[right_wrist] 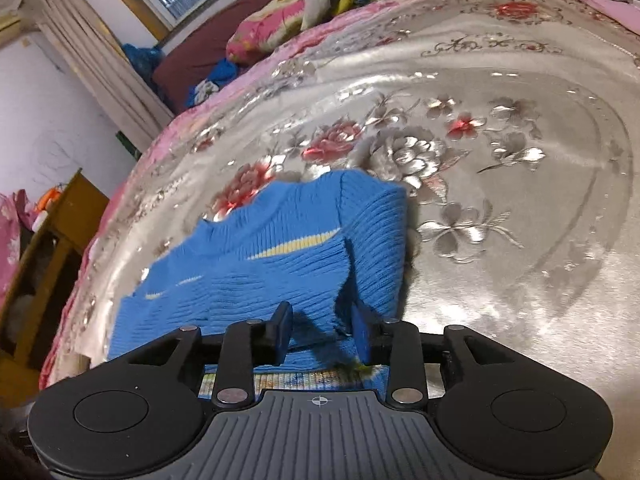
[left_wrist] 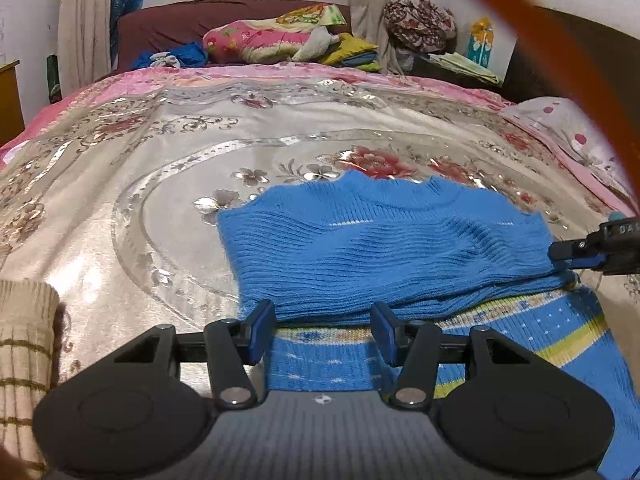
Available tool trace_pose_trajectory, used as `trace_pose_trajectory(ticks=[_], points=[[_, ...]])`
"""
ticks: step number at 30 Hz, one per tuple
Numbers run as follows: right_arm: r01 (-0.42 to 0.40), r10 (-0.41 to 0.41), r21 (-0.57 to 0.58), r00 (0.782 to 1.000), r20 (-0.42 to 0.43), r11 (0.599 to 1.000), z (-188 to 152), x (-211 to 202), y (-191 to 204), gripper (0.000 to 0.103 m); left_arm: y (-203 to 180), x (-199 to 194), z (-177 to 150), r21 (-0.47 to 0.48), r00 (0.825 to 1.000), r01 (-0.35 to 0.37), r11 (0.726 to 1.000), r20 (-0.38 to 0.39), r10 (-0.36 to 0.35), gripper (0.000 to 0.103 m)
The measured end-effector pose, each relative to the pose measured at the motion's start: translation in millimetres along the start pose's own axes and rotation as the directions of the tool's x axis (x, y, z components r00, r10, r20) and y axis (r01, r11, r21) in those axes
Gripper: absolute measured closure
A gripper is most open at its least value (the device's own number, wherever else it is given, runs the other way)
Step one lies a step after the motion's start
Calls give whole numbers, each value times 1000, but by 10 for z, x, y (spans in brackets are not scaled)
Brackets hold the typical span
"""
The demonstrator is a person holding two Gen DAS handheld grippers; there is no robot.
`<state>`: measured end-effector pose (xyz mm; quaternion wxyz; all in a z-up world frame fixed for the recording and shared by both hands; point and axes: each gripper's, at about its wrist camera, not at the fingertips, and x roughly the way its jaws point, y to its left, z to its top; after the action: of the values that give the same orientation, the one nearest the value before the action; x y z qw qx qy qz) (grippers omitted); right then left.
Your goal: Fold small clothes
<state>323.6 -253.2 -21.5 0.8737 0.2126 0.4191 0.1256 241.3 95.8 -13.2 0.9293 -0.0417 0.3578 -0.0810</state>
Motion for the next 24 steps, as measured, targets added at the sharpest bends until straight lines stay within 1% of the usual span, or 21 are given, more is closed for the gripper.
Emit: trace_pose_trajectory(ticks=[1, 3, 6, 8, 9, 11, 12, 14, 15, 18, 21, 24], points=[[2, -2, -7, 1000, 3, 1000, 0, 2, 15, 83, 17, -9, 8, -4, 1000, 0, 1000, 3, 0, 46], [2, -1, -24, 1000, 16, 1000, 25, -19, 48, 91, 57, -29, 27, -15, 1000, -2, 1000, 16, 2, 46], [-4, 8, -60, 998, 66, 998, 68, -143, 92, 94, 116, -39, 54, -42, 999, -6, 999, 43, 7, 46], [-4, 11, -67, 995, 95, 998, 84, -212, 94, 94, 148, -17, 58, -68, 999, -2, 998, 46, 5, 45], [1, 5, -68, 996, 94, 998, 85, -209, 85, 94, 161, 11, 57, -80, 999, -2, 997, 38, 5, 45], [41, -34, -86, 996, 79, 995, 54, -149, 72, 94, 168, 81, 47, -88, 1000, -15, 996, 17, 17, 45], [63, -56, -102, 996, 67, 993, 20, -103, 72, 93, 155, 117, 37, -81, 999, -33, 996, 4, 33, 45], [78, -76, -119, 997, 25, 990, -39, -21, 76, 89, 137, 169, 20, -65, 998, -62, 996, -26, 61, 45], [83, -81, -124, 996, 25, 989, -64, -13, 88, 88, 136, 182, 11, -64, 997, -68, 996, -39, 65, 45], [104, -97, -150, 994, 55, 983, -60, -80, 152, 86, 139, 169, 14, -57, 997, -72, 996, -43, 70, 45], [131, -112, -176, 987, 118, 976, -24, -203, 241, 85, 137, 135, 33, -52, 996, -81, 995, -36, 79, 45], [136, -103, -211, 982, 157, 968, -6, -256, 356, 85, 127, 122, 72, -52, 996, -91, 995, -25, 90, 45]])
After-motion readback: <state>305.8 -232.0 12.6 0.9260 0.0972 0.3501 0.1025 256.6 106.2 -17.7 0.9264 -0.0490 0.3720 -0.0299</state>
